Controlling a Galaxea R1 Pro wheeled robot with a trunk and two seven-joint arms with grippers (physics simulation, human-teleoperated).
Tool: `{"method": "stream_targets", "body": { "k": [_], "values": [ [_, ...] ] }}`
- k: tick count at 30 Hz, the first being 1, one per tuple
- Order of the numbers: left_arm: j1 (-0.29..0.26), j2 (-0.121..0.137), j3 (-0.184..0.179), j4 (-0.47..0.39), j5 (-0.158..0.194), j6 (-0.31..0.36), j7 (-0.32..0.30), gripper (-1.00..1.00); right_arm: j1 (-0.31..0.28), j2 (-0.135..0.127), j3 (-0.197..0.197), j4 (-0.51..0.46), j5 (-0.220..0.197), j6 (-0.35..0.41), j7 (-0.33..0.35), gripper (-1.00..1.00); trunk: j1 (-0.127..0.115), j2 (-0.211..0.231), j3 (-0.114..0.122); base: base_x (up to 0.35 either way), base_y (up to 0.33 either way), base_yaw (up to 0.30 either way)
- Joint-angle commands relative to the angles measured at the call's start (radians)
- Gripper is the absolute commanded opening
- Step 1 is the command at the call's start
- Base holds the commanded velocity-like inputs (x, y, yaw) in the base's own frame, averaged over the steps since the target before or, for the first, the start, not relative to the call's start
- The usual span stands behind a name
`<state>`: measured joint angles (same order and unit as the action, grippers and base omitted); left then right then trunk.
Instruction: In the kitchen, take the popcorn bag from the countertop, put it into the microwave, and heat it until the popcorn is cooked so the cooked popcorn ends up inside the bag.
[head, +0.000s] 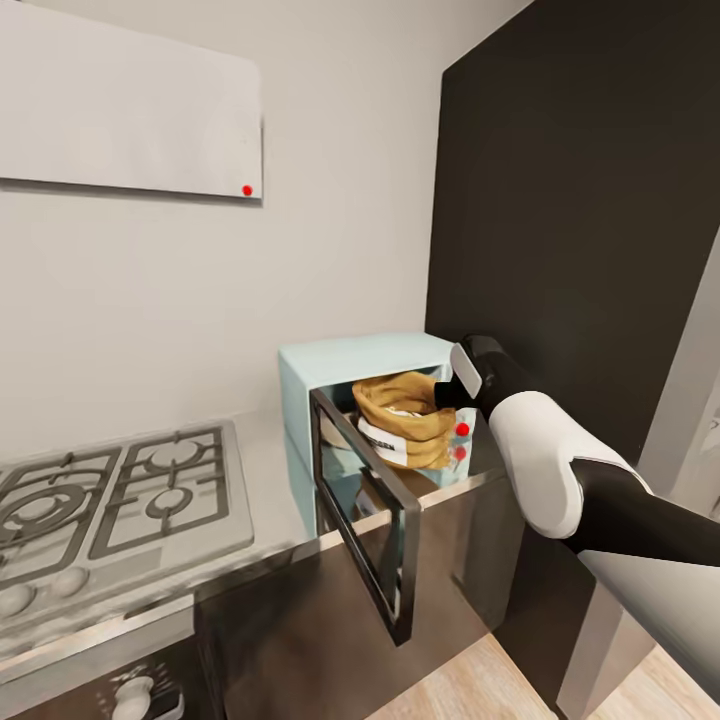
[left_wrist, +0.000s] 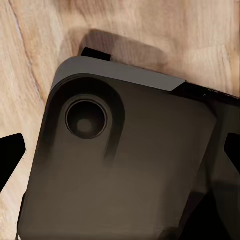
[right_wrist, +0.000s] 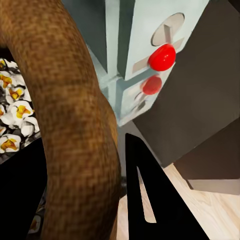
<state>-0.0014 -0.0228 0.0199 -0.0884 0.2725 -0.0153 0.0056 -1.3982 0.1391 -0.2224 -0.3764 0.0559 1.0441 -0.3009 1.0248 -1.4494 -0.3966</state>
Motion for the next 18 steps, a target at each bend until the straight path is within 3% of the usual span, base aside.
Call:
{"method": "stream_targets", "body": {
  "k": [1, 18],
  "values": [
    [0.0, 0.0, 0.002, -0.001, 0.004, -0.002, 0.001, 1.0, -0.001, 0.002, -0.008, -0.001, 0.005, 0.003, -0.001, -1.0, 0.0, -0.001, -0.001, 0.116, 0.089, 0.0],
    [0.0, 0.0, 0.002, -0.001, 0.004, -0.002, 0.001, 1.0, -0.001, 0.0, -0.008, -0.001, 0.004, 0.003, 0.0, -1.0, 0.0, -0.001, -0.001, 0.112, 0.089, 0.0]
  ]
}}
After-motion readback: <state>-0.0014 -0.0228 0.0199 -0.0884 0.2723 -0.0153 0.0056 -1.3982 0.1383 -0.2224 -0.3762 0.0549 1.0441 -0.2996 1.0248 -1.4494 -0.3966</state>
